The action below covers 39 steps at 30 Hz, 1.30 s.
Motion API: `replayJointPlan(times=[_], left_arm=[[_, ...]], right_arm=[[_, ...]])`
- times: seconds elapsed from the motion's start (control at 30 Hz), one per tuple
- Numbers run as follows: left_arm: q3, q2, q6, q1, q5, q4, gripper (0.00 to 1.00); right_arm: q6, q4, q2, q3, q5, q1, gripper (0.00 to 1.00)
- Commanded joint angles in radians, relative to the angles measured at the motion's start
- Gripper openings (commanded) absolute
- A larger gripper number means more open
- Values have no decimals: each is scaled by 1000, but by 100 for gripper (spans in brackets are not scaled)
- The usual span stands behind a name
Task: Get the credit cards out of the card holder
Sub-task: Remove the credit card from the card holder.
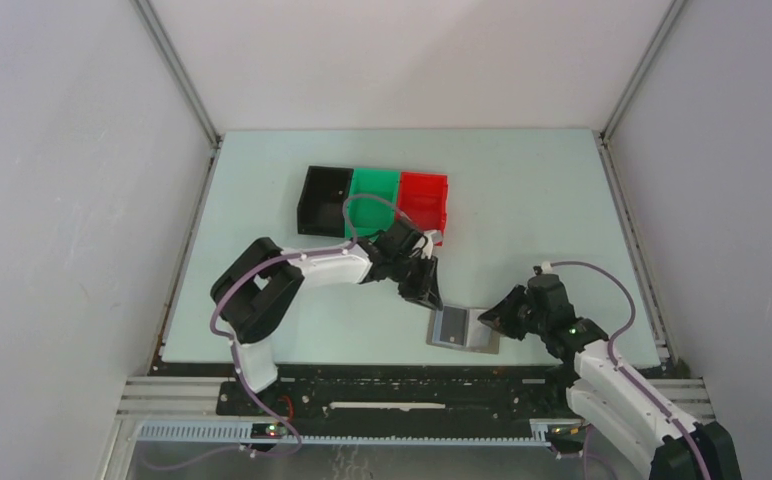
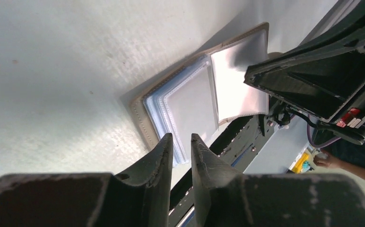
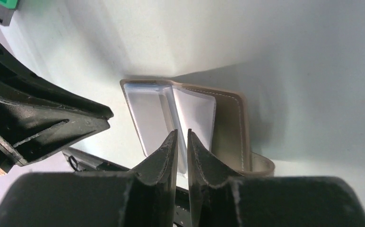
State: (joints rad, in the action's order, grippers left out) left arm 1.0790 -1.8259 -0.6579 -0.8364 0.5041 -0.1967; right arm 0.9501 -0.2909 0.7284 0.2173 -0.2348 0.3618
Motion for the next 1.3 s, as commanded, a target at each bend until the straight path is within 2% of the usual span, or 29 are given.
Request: replayJointPlan(times=[0.0,0.2,0.47,0.7,0.87,1.27], left_arm=[[32,45,0,17,29,7,25],[38,30,7,-3,89,0,30],[56,-9,15,-32,153,-1,30],[81,-31,30,-38,97,-43,36],[93,-63,34,-38,70,-56,36],[107,-86,26,-45,104,-31,35]], right_arm=[[-34,-134,-32,33,74,-15,21],[-34,-142,17,4,103,-17,20],[-2,-77,85,-17,112,-8,19],[-2,-74,90,-17,111,-4,19],[-6,-72,88,-19,106,-4,20],[-10,-61,97,-21,95,-5,20]])
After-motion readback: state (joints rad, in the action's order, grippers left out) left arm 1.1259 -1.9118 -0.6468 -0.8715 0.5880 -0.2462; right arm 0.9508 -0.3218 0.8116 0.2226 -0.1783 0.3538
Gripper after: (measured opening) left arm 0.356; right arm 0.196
